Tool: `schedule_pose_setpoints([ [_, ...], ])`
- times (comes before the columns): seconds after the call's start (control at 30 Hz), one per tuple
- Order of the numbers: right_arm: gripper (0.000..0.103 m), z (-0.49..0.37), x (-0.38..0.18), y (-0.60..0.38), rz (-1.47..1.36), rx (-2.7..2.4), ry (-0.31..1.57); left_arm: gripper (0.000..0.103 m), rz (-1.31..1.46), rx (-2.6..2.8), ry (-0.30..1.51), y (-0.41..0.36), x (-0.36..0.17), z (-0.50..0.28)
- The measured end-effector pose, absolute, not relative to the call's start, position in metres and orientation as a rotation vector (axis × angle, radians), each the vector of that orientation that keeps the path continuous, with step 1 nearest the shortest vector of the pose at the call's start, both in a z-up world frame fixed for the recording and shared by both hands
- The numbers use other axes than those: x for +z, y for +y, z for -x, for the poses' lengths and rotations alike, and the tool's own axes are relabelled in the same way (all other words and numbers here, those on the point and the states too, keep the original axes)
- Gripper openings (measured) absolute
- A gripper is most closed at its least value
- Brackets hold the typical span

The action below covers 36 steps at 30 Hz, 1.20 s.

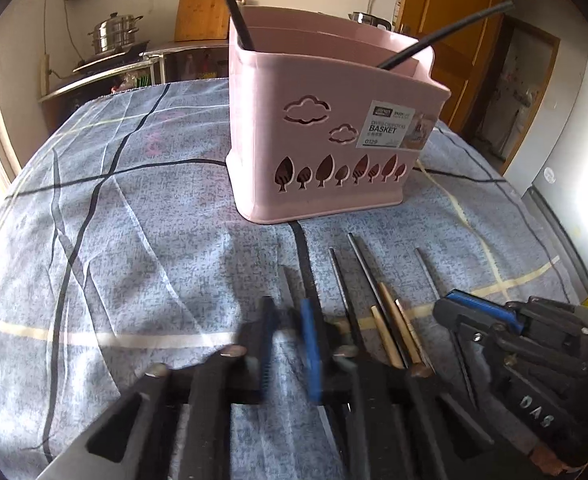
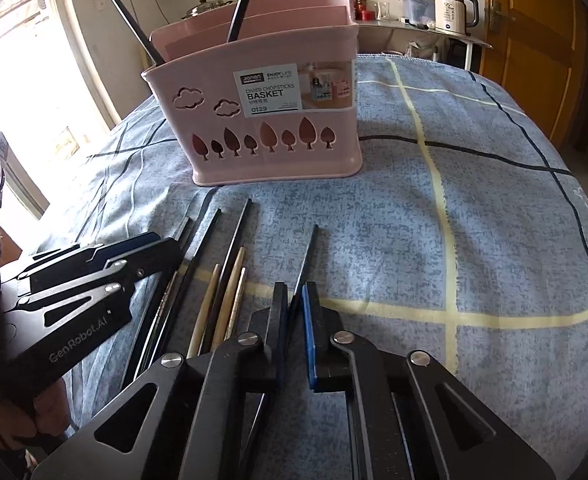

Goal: Organize utensils
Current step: 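Move both tools back to the chopstick row and close each on a chopstick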

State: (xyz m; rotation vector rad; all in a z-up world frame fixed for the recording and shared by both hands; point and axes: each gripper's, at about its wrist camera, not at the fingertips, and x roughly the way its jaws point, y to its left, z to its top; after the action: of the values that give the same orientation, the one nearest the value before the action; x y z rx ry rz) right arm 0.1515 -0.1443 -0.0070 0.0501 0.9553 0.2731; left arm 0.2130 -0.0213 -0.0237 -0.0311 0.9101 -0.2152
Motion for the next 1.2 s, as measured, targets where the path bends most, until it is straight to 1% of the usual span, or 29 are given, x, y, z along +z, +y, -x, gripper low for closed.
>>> schedule_pose_setpoints([
  [0.37,0.007,-0.144,-0.005,-0.156,-0.066,0.261,0.991,0.007,0.049,-0.227,0.943,0.003,-0.023,-0.198],
  [0.6,0.007,-0.158,-0.005,-0.145,0.005,0.244,1.020,0.007,-0.014,-0.188,0.952,-0.010,-0.023,-0.204],
  [0.73,0.007,-0.162,-0.006,-0.147,-0.006,0.247,1.013,0.007,-0.034,-0.178,0.937,-0.014,-0.023,-0.204],
  [0.9,0.006,-0.163,-0.005,-0.147,-0.027,0.259,1.017,0.006,0.007,-0.180,0.947,-0.009,-0.021,-0.205],
  [1.03,0.005,-0.157,0.002,-0.151,-0.047,0.271,0.999,0.005,0.022,-0.189,0.933,-0.007,-0.013,-0.201],
  [1.2,0.005,-0.148,0.021,-0.150,-0.057,0.296,0.955,0.005,0.016,-0.207,0.884,-0.008,0.013,-0.192],
])
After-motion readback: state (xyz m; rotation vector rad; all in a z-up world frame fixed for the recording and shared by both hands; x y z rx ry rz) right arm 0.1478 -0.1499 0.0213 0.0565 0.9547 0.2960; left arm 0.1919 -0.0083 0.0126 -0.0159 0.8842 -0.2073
